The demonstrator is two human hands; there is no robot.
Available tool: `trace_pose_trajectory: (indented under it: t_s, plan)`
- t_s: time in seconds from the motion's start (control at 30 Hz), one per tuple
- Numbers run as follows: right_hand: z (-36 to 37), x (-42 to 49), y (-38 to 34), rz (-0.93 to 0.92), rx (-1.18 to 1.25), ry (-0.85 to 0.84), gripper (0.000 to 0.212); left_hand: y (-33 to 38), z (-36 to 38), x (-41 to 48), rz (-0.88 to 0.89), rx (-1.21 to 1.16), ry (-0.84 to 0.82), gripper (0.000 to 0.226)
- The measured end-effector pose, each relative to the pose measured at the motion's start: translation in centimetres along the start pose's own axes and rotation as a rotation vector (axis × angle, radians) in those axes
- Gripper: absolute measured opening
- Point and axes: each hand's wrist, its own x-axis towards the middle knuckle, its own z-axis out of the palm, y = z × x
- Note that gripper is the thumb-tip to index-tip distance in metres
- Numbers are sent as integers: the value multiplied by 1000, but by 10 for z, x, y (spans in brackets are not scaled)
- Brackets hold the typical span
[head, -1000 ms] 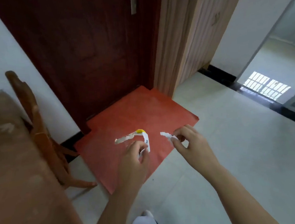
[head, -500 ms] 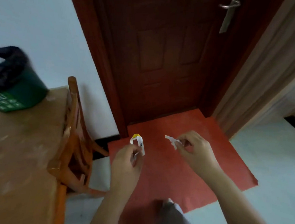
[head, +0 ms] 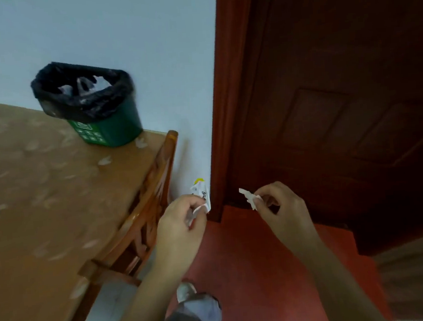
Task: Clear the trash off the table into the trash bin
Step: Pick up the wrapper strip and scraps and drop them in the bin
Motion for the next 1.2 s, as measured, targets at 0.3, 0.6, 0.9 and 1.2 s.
trace_pose_trajectory:
  t_s: [0.3,0.6,0.9,1.2]
  plan:
    - [74,165,-43,-213,-18,-102,4,-35,-45,140,-74,9,268,14]
    - [154,283,-93,-377,89,-205,3,-81,-109,217,-203,-39,554,23]
    - [216,380,-142,-556,176,-334,4,-103,-149,245,-268,81,806,14]
    - [277,454,-182,-565,154,-474,5,-101,-181,283,-324,174,943,27]
